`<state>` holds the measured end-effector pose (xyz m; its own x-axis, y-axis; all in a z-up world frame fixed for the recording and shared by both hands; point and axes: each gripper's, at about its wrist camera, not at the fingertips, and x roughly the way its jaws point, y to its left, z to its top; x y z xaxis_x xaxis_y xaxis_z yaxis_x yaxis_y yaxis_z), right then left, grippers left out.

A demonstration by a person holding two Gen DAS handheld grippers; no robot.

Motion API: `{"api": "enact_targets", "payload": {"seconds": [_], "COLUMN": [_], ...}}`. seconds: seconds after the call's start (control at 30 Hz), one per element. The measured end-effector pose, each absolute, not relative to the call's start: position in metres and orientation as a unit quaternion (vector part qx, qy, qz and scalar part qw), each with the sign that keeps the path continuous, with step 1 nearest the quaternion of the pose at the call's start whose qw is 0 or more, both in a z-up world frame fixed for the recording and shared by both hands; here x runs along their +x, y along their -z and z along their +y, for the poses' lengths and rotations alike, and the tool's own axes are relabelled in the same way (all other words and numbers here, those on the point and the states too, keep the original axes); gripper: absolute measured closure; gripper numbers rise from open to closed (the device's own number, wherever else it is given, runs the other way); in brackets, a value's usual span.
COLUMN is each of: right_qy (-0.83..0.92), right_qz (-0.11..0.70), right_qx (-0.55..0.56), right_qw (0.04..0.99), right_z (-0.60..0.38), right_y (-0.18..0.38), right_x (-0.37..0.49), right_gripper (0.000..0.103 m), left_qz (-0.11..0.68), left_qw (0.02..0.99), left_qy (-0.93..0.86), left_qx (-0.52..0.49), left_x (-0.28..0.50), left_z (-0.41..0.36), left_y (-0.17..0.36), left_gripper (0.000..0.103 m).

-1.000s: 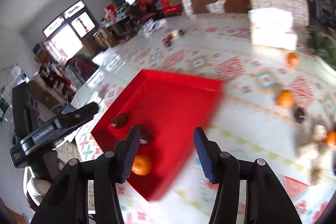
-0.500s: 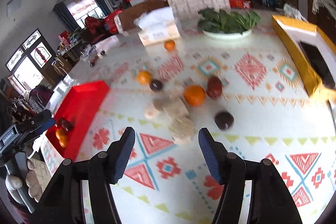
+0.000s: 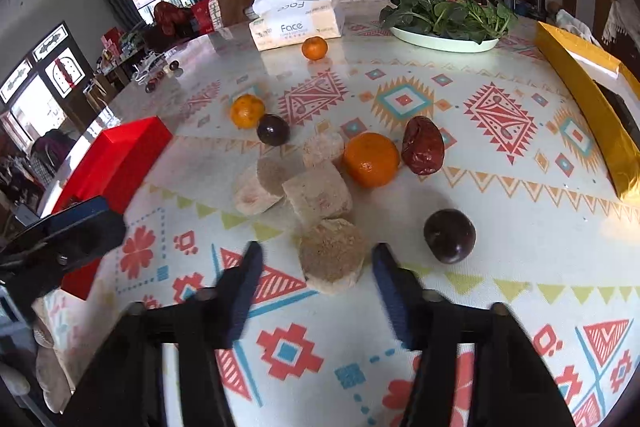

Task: Organize fruits
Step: 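Grasp a beige block with the left tool while the right tool grasps a round beige chunk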

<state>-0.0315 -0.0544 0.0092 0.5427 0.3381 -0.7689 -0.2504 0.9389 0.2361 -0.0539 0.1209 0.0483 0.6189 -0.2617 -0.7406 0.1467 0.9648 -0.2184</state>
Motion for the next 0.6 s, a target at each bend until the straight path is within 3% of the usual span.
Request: {"api": "enact_targets", "payload": {"seconds": [0.07,0.47,0.57,0.6], "right_qy": [-0.165,-0.153,-0.152,-0.153], "right_qz": [0.445,0.438,0.435,0.436], "right_qx": [0.050,0.125,0.136,0.138], "right_qw": [0.879,0.877,0.877,0.876], "right_z": [-0.057,-0.093,-0.098,-0.098], "right_y": [-0.009,-0.012,-0.014,-0.014], "right_x": [-0.032,-0.033,-0.033,-0.032], "right_gripper": [0.067,0.067,0.067,0.067], "left_qz": [0.425,0.426,0.431,0.435], "left_qw": [0.895,0.887,0.881,0.878], "left_qy": [0.118,0.178,0.192,0.198], "left_qx": [-0.059,0.014,0.037,0.043], "left_x": [-0.047,-0.003,0.005,0.007], "left_z": [0.114,0.065,0.055,0.052], "left_y": [-0.042,-0.019,-0.015,-0.012], "left_gripper": [0.023,0.025,0.045,0.057]}}
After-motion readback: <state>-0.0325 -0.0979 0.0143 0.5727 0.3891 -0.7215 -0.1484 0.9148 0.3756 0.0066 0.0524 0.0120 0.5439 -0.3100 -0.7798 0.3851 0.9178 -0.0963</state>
